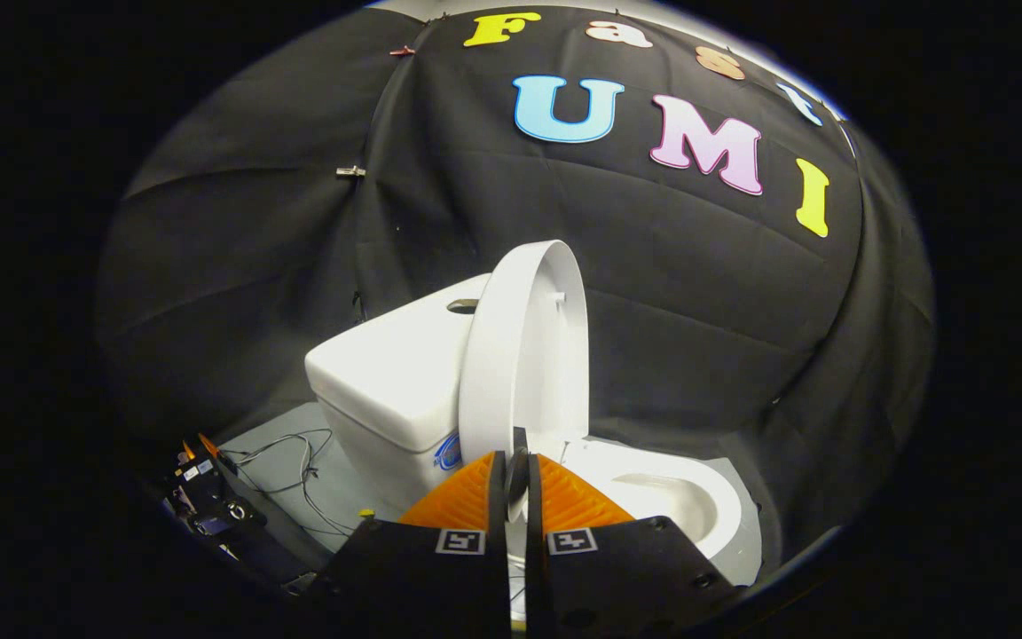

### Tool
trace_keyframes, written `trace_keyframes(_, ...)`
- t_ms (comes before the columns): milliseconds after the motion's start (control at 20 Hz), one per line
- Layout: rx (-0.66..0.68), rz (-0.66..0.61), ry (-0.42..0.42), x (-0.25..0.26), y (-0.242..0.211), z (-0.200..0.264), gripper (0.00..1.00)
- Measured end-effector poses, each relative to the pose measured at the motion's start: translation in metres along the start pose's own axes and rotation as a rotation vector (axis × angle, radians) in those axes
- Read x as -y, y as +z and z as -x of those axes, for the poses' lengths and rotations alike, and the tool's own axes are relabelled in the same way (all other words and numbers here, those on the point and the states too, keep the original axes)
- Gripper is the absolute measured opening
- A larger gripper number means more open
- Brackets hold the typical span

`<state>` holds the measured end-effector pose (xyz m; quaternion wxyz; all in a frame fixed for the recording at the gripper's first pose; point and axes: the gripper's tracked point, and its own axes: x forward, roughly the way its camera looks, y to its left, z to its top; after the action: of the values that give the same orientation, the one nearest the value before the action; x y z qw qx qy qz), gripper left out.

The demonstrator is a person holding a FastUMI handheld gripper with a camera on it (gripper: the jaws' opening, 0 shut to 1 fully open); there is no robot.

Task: Open the toilet lid.

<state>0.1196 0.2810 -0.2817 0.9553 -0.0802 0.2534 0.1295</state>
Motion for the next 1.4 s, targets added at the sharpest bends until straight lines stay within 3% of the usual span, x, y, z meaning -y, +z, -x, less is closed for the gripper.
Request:
trace_keyframes(100,-0.012,-0.020,0.034,-0.005,-0.002,-0.001,0.11)
trace_keyframes(150,-0.013,-0.031,0.043,-0.004,0.000,0.002,0.23)
trace_keyframes(200,-0.012,-0.043,0.048,-0.005,0.000,0.000,0.27)
trace_keyframes(250,-0.004,-0.050,0.047,-0.004,0.004,0.005,0.36)
trace_keyframes(400,0.036,-0.060,0.062,0.000,0.021,0.018,1.00)
trace_keyframes(850,0.208,-0.094,0.035,0.041,0.084,0.084,0.98)
trace_keyframes(1400,0.439,-0.150,-0.136,0.141,0.152,0.211,0.97)
